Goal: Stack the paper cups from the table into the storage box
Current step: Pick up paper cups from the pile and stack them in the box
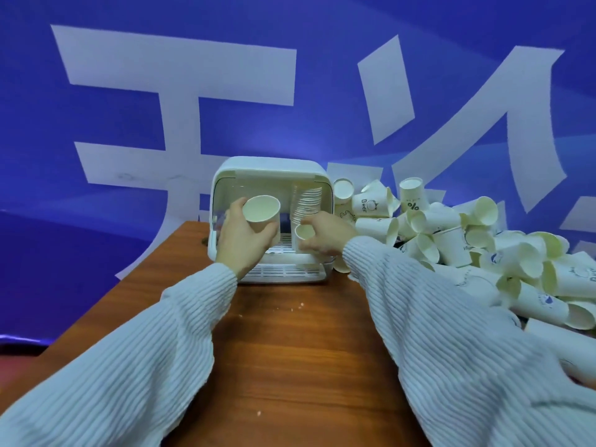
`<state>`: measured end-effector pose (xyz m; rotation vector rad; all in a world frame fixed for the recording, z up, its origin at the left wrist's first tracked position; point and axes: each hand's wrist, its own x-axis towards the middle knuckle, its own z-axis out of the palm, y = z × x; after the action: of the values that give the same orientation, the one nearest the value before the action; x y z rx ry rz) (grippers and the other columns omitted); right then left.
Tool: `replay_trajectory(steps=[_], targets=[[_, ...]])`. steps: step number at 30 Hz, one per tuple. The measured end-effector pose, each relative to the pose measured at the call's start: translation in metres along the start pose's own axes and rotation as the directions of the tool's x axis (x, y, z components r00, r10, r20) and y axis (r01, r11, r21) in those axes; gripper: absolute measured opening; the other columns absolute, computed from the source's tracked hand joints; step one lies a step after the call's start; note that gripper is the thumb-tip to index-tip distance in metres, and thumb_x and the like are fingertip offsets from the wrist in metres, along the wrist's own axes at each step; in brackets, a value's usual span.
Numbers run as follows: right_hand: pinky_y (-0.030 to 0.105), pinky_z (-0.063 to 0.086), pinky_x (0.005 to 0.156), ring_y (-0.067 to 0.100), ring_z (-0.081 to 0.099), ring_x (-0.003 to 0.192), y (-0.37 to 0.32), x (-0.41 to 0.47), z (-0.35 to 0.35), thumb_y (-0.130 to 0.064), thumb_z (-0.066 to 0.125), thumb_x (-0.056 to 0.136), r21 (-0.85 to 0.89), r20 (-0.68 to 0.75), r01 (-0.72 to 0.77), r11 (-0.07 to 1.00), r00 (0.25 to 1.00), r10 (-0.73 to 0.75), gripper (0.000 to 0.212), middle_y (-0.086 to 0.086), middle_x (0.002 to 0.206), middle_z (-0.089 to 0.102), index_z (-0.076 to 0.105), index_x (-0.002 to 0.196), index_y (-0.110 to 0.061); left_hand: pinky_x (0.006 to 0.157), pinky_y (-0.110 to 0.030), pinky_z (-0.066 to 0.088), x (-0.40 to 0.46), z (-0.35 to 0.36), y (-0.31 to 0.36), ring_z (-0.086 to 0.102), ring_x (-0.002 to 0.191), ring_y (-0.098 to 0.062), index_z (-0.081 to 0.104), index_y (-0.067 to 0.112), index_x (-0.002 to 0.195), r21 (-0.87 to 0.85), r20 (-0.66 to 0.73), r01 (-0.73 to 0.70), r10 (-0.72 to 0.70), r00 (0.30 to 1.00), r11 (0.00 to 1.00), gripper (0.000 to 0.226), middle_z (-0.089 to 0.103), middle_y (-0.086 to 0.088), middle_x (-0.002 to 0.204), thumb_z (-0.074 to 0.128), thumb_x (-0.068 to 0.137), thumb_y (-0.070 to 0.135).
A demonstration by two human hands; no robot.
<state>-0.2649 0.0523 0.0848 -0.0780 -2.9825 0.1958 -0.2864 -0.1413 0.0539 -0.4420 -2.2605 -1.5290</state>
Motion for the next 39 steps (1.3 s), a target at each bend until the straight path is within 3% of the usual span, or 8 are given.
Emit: replay_trajectory(steps=[5,17,20,24,29,32,36,39], targets=[[0.041,0.046,0.109,0.025,0.054,0.135,0.003,0.000,0.004,-0.061,0.069,0.085,0.092,0.001,-0.014,0.996,1.000,0.014,0.079,0.005,0.152,0.053,0.047,0.151,-0.025,0.096,-0.026,0.035,0.005,0.011,0.005,0.050,0.127,-0.020,0.039,0.017,0.149,0.027,0.053,-0.034,0.032,0.998,0.999,0.078,0.050,-0.005,0.143,0.078,0.084,0.036],[0.032,0.045,0.099,0.013,0.059,0.124,0.064,-0.065,-0.023,-0.056,0.060,0.096,0.363,-0.206,-0.055,0.930,0.969,0.138,0.057,-0.003,0.134,0.064,0.054,0.144,-0.025,0.109,-0.038,0.038,0.024,0.068,0.035,0.047,0.134,-0.031,0.052,0.012,0.142,0.208,0.321,-0.135,0.063,0.945,0.969,0.074,0.054,-0.015,0.139,0.075,0.081,0.048],[0.030,0.044,0.095,0.012,0.059,0.118,0.083,-0.081,-0.025,-0.054,0.060,0.096,0.361,-0.209,-0.092,0.928,0.962,0.177,0.055,-0.008,0.132,0.064,0.052,0.146,-0.030,0.105,-0.045,0.043,0.020,0.077,0.027,0.044,0.132,-0.034,0.061,0.017,0.126,0.430,0.434,-0.166,-0.042,0.900,0.887,0.087,0.050,-0.012,0.135,0.054,0.066,0.079],[0.033,0.046,0.096,0.012,0.059,0.112,0.109,-0.104,-0.032,-0.053,0.060,0.097,0.332,-0.206,-0.133,0.934,0.956,0.210,0.053,-0.007,0.128,0.065,0.052,0.144,-0.031,0.113,-0.053,0.029,0.010,0.081,0.024,0.020,0.148,-0.034,0.045,0.017,0.149,0.684,0.488,-0.302,-0.108,0.866,0.664,0.108,0.025,-0.004,0.164,0.034,0.075,0.095],[0.036,0.049,0.101,0.009,0.060,0.115,0.146,-0.141,-0.046,-0.050,0.061,0.096,0.359,-0.223,-0.220,0.907,0.923,0.312,0.050,-0.009,0.124,0.066,0.057,0.140,-0.028,0.111,-0.051,0.028,-0.002,0.096,0.034,0.026,0.143,-0.034,0.056,0.018,0.138,0.588,0.375,-0.416,0.222,0.900,0.694,0.079,0.043,-0.010,0.153,0.041,0.088,0.078],[0.038,0.051,0.103,0.009,0.063,0.114,0.165,-0.170,-0.053,-0.038,0.060,0.098,0.346,-0.218,-0.268,0.899,0.909,0.355,0.038,-0.007,0.126,0.068,0.065,0.132,-0.024,0.105,-0.049,0.039,-0.032,0.125,0.054,0.040,0.134,-0.033,0.061,0.017,0.133,0.378,0.459,-0.634,0.459,0.761,0.675,0.064,0.057,-0.008,0.140,0.050,0.087,0.061],[0.033,0.049,0.102,0.009,0.060,0.119,0.177,-0.223,-0.052,-0.027,0.058,0.098,0.076,-0.149,-0.290,0.954,0.943,0.298,0.034,-0.007,0.130,0.068,0.065,0.131,-0.026,0.107,-0.047,0.038,-0.085,0.171,0.081,0.042,0.135,-0.030,0.052,0.019,0.141,0.177,0.705,-0.882,0.569,0.424,0.437,0.059,0.049,-0.007,0.148,0.059,0.088,0.045],[0.031,0.042,0.095,0.015,0.049,0.132,0.184,-0.260,-0.050,-0.031,0.057,0.096,-0.159,-0.009,-0.254,0.954,0.967,0.256,0.047,-0.007,0.140,0.058,0.055,0.143,-0.030,0.106,-0.044,0.036,-0.120,0.201,0.095,0.040,0.133,-0.032,0.052,0.018,0.136,0.121,0.733,-0.941,0.610,0.300,0.317,0.049,0.047,-0.008,0.147,0.058,0.088,0.031]])
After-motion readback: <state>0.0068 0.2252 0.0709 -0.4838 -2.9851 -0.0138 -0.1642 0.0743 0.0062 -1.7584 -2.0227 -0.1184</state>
